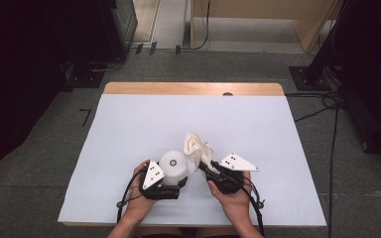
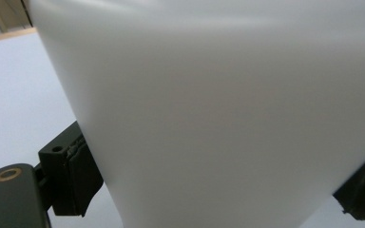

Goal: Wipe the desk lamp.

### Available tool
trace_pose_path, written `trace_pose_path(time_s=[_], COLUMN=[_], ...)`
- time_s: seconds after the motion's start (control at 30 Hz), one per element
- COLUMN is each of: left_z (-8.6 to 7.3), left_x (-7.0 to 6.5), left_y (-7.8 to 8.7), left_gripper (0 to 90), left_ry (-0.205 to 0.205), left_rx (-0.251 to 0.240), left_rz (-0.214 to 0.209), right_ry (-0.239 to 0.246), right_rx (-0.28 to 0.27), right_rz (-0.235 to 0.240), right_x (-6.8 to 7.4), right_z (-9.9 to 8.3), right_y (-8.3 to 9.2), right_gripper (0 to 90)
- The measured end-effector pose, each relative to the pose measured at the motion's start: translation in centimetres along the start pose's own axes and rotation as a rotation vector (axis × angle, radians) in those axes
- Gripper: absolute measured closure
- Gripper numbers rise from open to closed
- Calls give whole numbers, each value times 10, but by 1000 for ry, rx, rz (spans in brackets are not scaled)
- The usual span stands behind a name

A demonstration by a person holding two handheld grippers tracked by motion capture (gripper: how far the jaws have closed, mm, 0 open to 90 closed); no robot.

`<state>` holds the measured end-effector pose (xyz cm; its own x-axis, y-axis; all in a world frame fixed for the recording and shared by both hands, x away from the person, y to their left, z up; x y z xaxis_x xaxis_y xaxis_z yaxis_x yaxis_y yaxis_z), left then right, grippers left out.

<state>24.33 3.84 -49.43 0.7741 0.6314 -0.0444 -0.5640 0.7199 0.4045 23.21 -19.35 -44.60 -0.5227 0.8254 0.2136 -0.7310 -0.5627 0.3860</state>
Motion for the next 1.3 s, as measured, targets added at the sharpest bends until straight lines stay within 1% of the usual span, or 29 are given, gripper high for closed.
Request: trace_pose_path(time_s=[0.03,0.1,0.17,0.2,0.27,0.3,0.33,0.37,0.43,0.47,0.5,0.53,0.57,0.6,0.63,0.67,0.7,0.73,0.77,0.8,0.83,0.9,0.97,1.0,1.03,1.13,1.2,1.27,1.3], left_z=[0,-1,-2,1,4,4,5,6,7,5,5,5,5,6,6,6,8,9,9,12,12,18,22,27,27,32,33,34,34], left_x=[-1,-3,-5,-8,-13,-13,-16,-19,-23,-24,-24,-24,-25,-25,-25,-24,-18,-16,-16,-13,-13,-12,-12,-9,-9,1,4,10,10], left_y=[0,1,4,6,7,7,6,4,1,-2,-2,-1,0,0,0,1,4,6,6,10,10,16,20,26,26,35,37,42,42], left_gripper=[82,81,70,39,15,11,11,11,9,23,32,68,68,81,81,81,83,84,84,84,84,85,85,85,85,85,85,86,86], left_ry=[-11,3,19,69,91,91,98,106,122,140,140,141,131,112,112,112,113,118,118,120,120,122,114,128,128,162,169,185,185], left_rx=[4,-4,-38,-56,-63,-63,-65,-53,-31,-12,-12,-20,-26,-19,-19,-17,-23,-40,-40,-66,-66,-109,-133,-152,-152,-189,-196,-210,-210], left_rz=[6,31,62,85,126,126,152,185,228,254,254,251,254,247,247,231,168,134,134,65,65,-7,-40,-64,-64,-87,-87,-85,-85], right_ry=[1,0,4,1,-1,-1,-1,-2,-1,1,1,2,2,18,18,17,27,31,31,39,43,48,54,56,56,60,63,68,68], right_rx=[1,8,11,13,12,12,12,14,14,16,16,22,22,18,18,22,17,12,12,-1,-5,-10,-13,-11,-11,8,15,50,50], right_rz=[0,-1,0,1,-3,-3,-3,-3,-4,-5,-5,0,0,2,2,5,14,21,21,31,34,43,58,64,64,74,76,84,84], right_x=[0,0,-1,-2,-2,-2,-3,-3,-4,-3,-3,-1,-1,1,1,2,3,4,4,7,7,8,11,12,12,14,15,18,18], right_z=[0,-2,-3,-3,-3,-3,-3,-3,-3,-4,-4,-4,-4,-5,-5,-5,-5,-4,-4,-2,-2,-1,0,-1,-1,-4,-5,-9,-9], right_y=[-1,-2,-3,-3,-3,-3,-3,-3,-3,-4,-4,-4,-4,-6,-6,-6,-5,-5,-5,-3,-3,-2,-2,-2,-2,-5,-6,-10,-10], right_gripper=[748,747,747,747,746,746,746,745,744,744,744,744,744,745,745,745,746,746,746,747,748,748,749,750,750,750,750,749,749])
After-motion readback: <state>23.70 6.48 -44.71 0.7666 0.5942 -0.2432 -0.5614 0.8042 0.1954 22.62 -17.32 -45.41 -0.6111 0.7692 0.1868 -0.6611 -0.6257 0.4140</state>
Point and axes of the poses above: each handheld gripper's, and its own axes: y roughly backward along the jaws, z roughly out of its top, x roughly to its left, the point moved 1 cm from there along -y, roughly forward along the jaws, and after that the axes turned 4 degrees about -z, right-handed, at the moved point
